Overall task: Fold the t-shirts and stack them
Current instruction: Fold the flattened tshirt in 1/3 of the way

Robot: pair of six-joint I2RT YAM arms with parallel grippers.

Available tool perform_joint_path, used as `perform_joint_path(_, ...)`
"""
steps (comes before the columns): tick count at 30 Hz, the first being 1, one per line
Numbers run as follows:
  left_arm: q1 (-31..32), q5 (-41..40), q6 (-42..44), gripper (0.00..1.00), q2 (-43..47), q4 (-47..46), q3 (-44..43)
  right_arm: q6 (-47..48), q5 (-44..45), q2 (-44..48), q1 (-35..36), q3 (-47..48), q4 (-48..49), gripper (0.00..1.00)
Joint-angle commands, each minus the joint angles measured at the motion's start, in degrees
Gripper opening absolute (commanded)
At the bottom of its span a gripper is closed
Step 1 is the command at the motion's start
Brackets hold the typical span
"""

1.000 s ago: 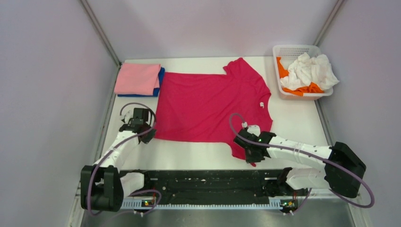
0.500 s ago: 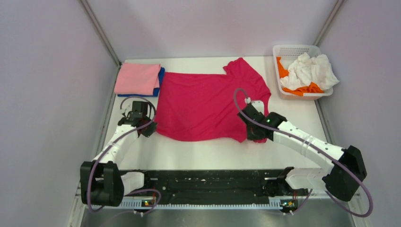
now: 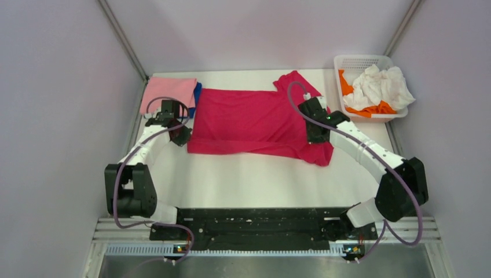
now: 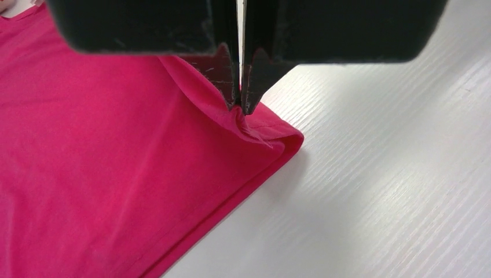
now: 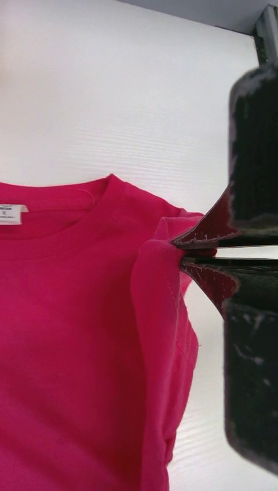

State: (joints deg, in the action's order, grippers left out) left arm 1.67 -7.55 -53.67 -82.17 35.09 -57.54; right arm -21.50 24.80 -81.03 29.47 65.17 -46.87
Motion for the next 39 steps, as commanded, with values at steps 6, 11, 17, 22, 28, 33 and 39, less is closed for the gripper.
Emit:
perform_joint_path(6, -1.27, 0.02, 1.22, 0.00, -7.26, 0.55, -7.98, 9.15, 0.78, -8.98, -5.08, 9.29, 5.22, 0.00)
perform_joint_path(11, -1.27, -1.29, 1.53, 0.00, -10.84, 0.18, -11.79, 13.96, 1.10, -12.82, -6.37, 11.86, 9.48, 0.00)
perform_joint_path(17, -1.31, -6.73, 2.62, 0.00, -14.92, 0.52, -17.21, 24.05, -3.65, -17.58, -7.06, 13.59, 15.99, 0.00)
perform_joint_path(22, -1.31, -4.95, 4.75, 0.00, -20.63, 1.47, -21.67, 34.24, -6.20, -23.18, -7.12, 15.62, 22.65, 0.00)
perform_joint_path(28, -1.27, -5.12, 7.80, 0.46, -25.54, 3.36, -27.67, 42.52, -4.35, -32.08, -7.41, 22.92, 29.29, 0.24)
perform_joint_path(33, -1.30, -2.62, 8.85, 0.79, -24.30, 4.59, -28.87, 35.96, 4.96, -37.14, -7.80, 31.93, 29.39, 0.46)
perform_joint_path(39, -1.28, 0.28, 10.87, 0.94, -15.76, 3.80, -22.52, 18.99, -5.22, -25.24, -7.93, 20.37, 28.99, 0.99)
